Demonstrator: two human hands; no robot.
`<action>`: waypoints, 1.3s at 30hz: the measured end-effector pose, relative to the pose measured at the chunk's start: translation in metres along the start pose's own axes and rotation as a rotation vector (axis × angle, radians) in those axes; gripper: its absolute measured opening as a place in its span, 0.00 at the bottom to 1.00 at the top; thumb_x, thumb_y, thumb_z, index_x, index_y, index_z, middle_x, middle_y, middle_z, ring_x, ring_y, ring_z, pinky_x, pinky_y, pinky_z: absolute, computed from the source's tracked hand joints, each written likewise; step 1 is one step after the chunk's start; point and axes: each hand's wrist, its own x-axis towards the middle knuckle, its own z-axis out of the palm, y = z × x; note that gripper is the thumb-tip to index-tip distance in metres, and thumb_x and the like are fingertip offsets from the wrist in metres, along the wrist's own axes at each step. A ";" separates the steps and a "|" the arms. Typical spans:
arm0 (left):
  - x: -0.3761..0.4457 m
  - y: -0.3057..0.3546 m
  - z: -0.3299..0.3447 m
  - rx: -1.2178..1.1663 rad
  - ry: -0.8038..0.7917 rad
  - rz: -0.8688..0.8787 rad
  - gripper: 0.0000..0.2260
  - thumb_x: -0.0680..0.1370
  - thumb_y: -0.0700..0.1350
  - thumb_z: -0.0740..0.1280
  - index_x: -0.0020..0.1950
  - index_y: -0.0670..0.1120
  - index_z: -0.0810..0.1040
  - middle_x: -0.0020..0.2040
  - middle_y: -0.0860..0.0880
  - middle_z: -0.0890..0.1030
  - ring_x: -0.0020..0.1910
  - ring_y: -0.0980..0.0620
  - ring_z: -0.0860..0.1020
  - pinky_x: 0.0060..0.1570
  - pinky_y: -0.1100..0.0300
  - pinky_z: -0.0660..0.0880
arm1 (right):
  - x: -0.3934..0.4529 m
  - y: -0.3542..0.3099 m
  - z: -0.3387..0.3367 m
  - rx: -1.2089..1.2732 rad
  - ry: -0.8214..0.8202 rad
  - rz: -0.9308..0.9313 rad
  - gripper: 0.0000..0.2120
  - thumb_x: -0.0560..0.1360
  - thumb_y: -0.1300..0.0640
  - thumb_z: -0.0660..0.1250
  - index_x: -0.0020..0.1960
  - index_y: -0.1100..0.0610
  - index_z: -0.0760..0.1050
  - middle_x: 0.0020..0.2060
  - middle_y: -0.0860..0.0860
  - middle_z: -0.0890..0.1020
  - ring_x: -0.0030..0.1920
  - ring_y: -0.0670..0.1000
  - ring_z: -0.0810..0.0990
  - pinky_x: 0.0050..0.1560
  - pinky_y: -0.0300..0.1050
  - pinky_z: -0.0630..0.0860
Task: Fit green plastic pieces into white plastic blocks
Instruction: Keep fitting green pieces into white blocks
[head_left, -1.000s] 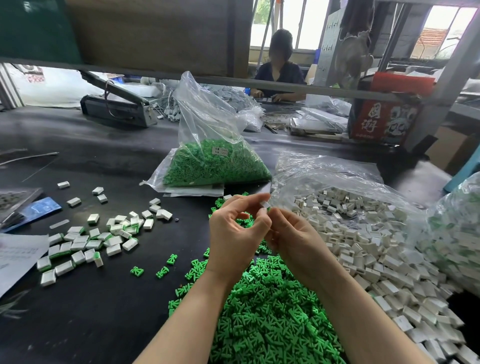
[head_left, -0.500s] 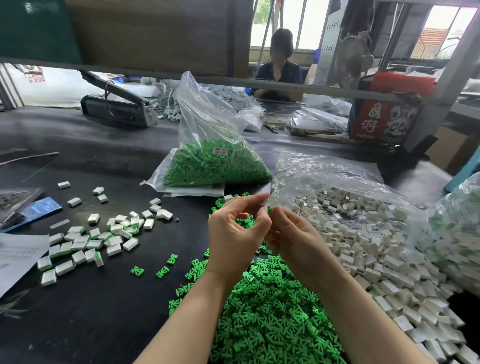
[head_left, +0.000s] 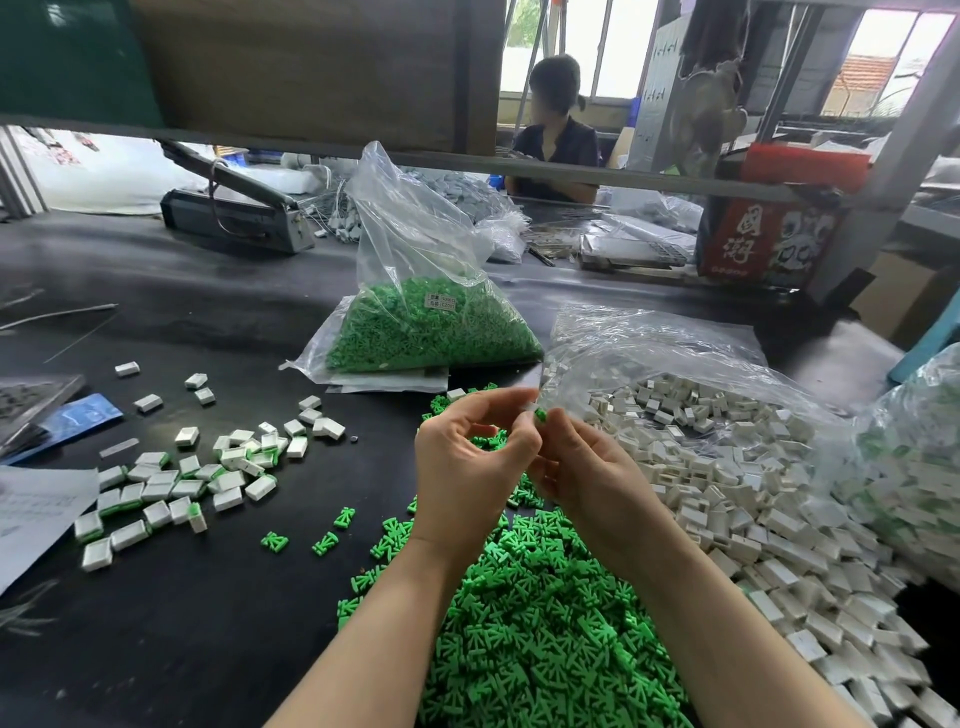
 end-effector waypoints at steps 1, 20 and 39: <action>0.000 0.000 0.000 0.003 -0.002 0.001 0.10 0.70 0.49 0.70 0.49 0.52 0.85 0.43 0.52 0.86 0.42 0.53 0.83 0.49 0.42 0.81 | 0.000 0.000 0.000 0.006 -0.002 0.000 0.27 0.73 0.42 0.61 0.56 0.67 0.76 0.33 0.45 0.78 0.33 0.46 0.68 0.35 0.41 0.63; 0.000 0.001 0.000 0.100 -0.005 0.084 0.09 0.71 0.44 0.70 0.49 0.51 0.85 0.42 0.57 0.86 0.43 0.60 0.82 0.46 0.71 0.72 | 0.000 -0.001 -0.001 -0.052 0.044 0.007 0.31 0.71 0.39 0.62 0.54 0.67 0.77 0.33 0.49 0.73 0.35 0.48 0.67 0.36 0.45 0.62; -0.002 0.005 0.004 0.089 -0.005 0.037 0.07 0.70 0.43 0.69 0.46 0.48 0.85 0.40 0.56 0.85 0.41 0.60 0.82 0.50 0.67 0.73 | 0.000 0.002 -0.002 -0.107 0.058 -0.055 0.15 0.72 0.39 0.67 0.49 0.47 0.84 0.33 0.46 0.76 0.35 0.45 0.69 0.35 0.42 0.66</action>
